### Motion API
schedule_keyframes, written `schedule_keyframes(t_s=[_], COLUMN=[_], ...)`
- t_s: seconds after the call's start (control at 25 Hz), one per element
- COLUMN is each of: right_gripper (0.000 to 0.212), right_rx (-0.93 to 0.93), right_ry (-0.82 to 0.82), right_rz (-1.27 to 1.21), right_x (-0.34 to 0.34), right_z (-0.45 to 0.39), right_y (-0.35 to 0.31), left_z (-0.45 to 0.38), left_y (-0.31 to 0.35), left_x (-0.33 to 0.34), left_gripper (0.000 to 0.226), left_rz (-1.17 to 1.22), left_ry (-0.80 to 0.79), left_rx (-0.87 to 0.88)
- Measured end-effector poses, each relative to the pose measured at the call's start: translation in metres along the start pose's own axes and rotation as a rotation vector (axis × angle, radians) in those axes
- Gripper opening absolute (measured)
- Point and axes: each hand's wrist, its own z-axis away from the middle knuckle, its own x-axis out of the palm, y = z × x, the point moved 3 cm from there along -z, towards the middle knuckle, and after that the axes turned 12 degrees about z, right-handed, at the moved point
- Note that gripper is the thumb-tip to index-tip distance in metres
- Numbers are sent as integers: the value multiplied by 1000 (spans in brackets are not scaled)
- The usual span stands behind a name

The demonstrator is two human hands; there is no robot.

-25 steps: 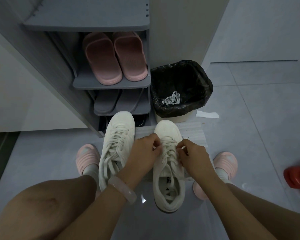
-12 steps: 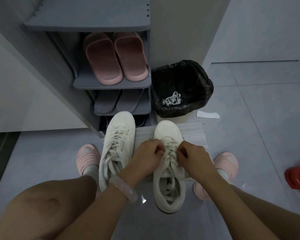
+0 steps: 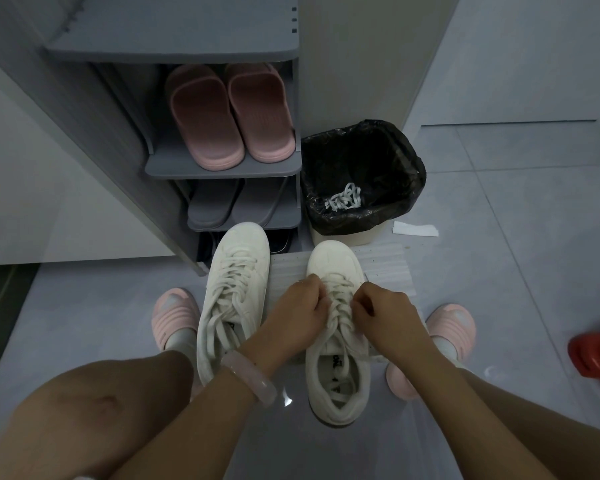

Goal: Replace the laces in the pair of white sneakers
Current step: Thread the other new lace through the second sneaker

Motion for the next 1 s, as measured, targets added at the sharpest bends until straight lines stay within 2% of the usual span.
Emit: schedule_keyframes(t_s=[0.2, 0.4, 0.6, 0.76, 1.0], right_gripper=[17, 19, 21, 16, 14], right_rx=[0, -3, -4, -17, -41], right_ry=[-9, -12, -53, -99, -29], right_rz=[-10, -26, -81, 3, 72], right_x=[0, -1, -4, -3, -2], right_z=[-1, -1, 0, 0, 3], right_y=[0, 1, 0, -1, -5], left_z=[-3, -4, -3, -2, -3], left_y=[-5, -10, -8, -9, -9], left_x=[-3, -6, -8, -10, -9], left_gripper=[10, 21, 12, 18, 15], left_rz=[104, 301, 263, 220, 214], left_ry=[6, 38, 27, 11, -16], left_rx=[-57, -148, -130, -130, -121])
